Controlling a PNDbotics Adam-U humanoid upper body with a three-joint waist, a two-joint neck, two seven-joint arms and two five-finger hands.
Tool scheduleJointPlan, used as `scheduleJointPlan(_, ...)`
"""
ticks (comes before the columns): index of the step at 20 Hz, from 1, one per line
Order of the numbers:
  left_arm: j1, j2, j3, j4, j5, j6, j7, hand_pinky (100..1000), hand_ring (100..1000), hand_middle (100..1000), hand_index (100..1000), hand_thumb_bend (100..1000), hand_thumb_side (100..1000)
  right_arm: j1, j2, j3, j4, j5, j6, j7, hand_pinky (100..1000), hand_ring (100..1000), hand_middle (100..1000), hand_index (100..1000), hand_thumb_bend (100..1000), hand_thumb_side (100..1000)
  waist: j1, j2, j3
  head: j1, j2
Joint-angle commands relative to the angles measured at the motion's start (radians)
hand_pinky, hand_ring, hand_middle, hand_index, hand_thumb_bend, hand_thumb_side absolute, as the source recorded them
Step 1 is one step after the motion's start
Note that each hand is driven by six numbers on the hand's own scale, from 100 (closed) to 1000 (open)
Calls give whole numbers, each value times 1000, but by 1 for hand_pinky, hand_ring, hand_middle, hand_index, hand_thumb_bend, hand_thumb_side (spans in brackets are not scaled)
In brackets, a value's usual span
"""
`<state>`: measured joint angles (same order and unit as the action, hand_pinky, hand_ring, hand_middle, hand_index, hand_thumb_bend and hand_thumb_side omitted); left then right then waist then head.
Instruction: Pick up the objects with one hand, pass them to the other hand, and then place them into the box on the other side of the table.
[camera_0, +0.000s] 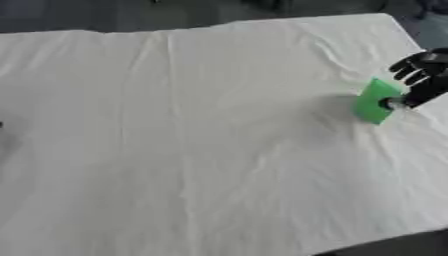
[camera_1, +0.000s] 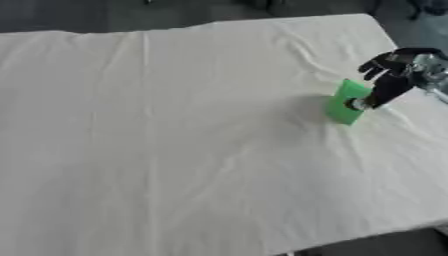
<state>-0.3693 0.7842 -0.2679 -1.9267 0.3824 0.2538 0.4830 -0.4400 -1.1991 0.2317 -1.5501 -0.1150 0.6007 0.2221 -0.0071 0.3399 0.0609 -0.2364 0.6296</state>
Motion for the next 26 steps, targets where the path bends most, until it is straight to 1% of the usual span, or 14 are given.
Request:
scheduleJointPlan(1, -8, 16, 7, -19, -5, 2, -2, 832, 811, 789, 729, 100, 860, -21, -23, -5, 21, 21, -6, 17, 980, 906, 848, 899, 406, 125, 0, -15, 1, -4, -13)
scheduleJointPlan(6, -8, 15, 7, -24, -5, 4, -4, 831, 816, 785, 725, 100, 855, -41, -8, 12, 58, 25, -17, 39, 980, 907, 847, 896, 411, 149, 2, -14, 4, -5, -14)
scheduleJointPlan(10, -8, 14, 3, -24, -3, 7, -5, 830, 816, 784, 722, 100, 860, -54, 2, 22, 87, 33, -12, 49, 987, 910, 852, 899, 412, 163, 3, -13, 5, -5, -14)
scheduleJointPlan(11, -10, 14, 1, -25, -1, 7, -6, 829, 816, 783, 721, 100, 859, -57, 6, 26, 98, 34, -11, 55, 992, 912, 853, 901, 391, 161, 3, -12, 5, -5, -14)
scheduleJointPlan(12, -13, 14, 0, -26, 0, 7, -8, 829, 816, 782, 720, 100, 856, -62, 9, 29, 114, 37, -10, 60, 993, 913, 853, 901, 414, 177, 3, -12, 6, -5, -15)
scheduleJointPlan(15, -19, 17, -2, -31, -1, 8, -12, 827, 813, 778, 715, 100, 860, -73, 24, 33, 164, 42, -18, 69, 984, 908, 845, 897, 418, 184, 6, -9, 7, -3, -16)
scheduleJointPlan(17, -19, 17, -2, -29, -1, 9, -12, 826, 813, 776, 714, 100, 859, -79, 32, 32, 180, 41, -30, 68, 979, 905, 836, 894, 417, 177, 7, -7, 6, -3, -14)
scheduleJointPlan(21, -17, 13, -6, -25, -2, 9, -12, 825, 813, 776, 713, 100, 863, -86, 39, 31, 185, 37, -43, 58, 966, 898, 830, 892, 416, 164, 9, -3, 4, -3, -11)
scheduleJointPlan(23, -15, 13, -6, -24, -5, 10, -13, 825, 814, 777, 713, 100, 862, -84, 36, 20, 170, 34, -48, 44, 959, 893, 827, 889, 411, 136, 9, -3, 3, -2, -10)
scheduleJointPlan(24, -14, 13, -6, -23, -6, 11, -12, 825, 814, 776, 713, 100, 861, -81, 32, 10, 156, 34, -50, 32, 953, 889, 824, 886, 405, 103, 9, -3, 1, -2, -8)
scheduleJointPlan(25, -13, 13, -5, -22, -7, 11, -12, 825, 814, 777, 712, 100, 862, -76, 27, -3, 139, 36, -51, 15, 948, 885, 826, 885, 361, 128, 10, -3, 0, -6, -6)
scheduleJointPlan(26, -11, 13, -4, -22, -8, 11, -11, 825, 814, 777, 712, 100, 862, -68, 21, -17, 120, 40, -50, -5, 949, 885, 824, 885, 396, 100, 10, -3, -1, -10, -4)
